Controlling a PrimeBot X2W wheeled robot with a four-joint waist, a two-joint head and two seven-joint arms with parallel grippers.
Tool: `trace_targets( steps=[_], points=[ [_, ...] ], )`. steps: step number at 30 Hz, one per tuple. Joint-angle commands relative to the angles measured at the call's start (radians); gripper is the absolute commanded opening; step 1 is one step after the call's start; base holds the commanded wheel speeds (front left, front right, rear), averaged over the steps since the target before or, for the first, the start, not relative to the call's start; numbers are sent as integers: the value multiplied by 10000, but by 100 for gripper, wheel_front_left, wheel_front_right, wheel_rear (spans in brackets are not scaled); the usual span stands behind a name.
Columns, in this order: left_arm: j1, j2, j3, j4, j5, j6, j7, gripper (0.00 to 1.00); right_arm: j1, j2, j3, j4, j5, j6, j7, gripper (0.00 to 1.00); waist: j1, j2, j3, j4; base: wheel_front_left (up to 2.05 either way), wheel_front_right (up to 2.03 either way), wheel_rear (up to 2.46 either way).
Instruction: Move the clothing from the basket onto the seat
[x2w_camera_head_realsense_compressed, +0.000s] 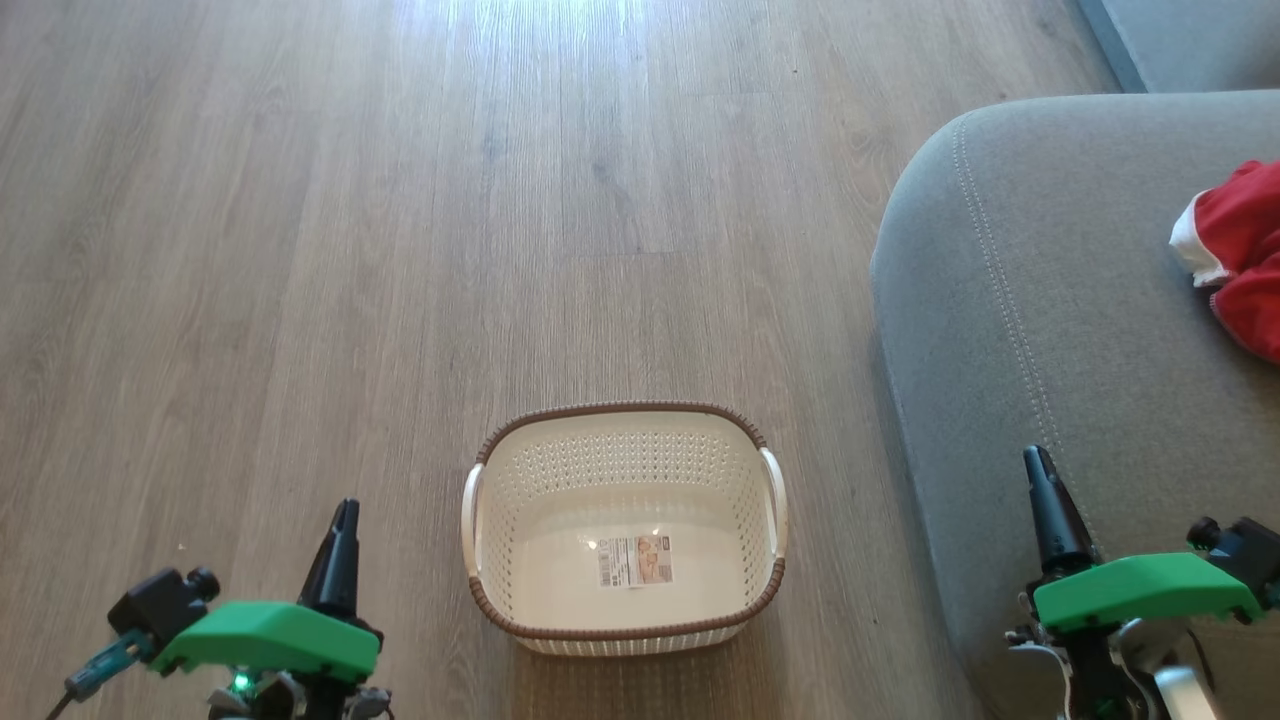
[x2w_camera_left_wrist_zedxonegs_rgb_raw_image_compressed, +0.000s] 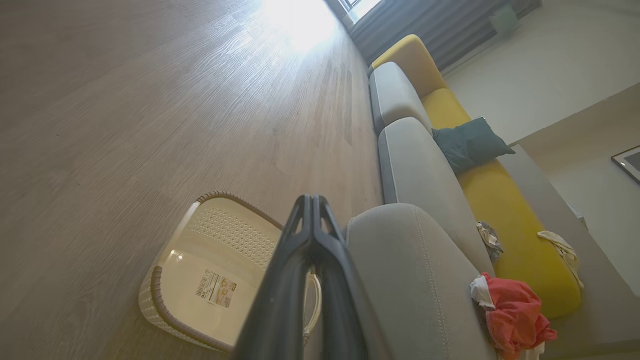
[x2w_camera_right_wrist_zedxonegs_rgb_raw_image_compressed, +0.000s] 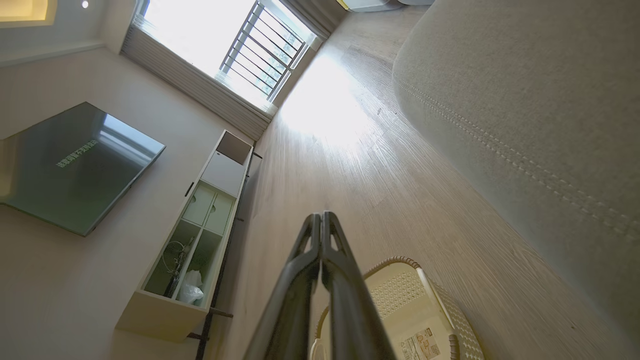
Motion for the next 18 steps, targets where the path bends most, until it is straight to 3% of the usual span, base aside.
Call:
trace_targets(
  steps=[1, 18],
  points=[
    [-583, 82, 297, -271, -325, -117, 65, 0, -489, -47, 27, -280, 322, -1, 85, 0, 0, 0, -2, 1, 0, 0, 0],
    [-765, 81, 636, -179, -2278, -406, 565, 0, -628, -18, -209, -206, 2149, -1, 577, 0, 0, 0, -19, 7, 0, 0, 0]
  ],
)
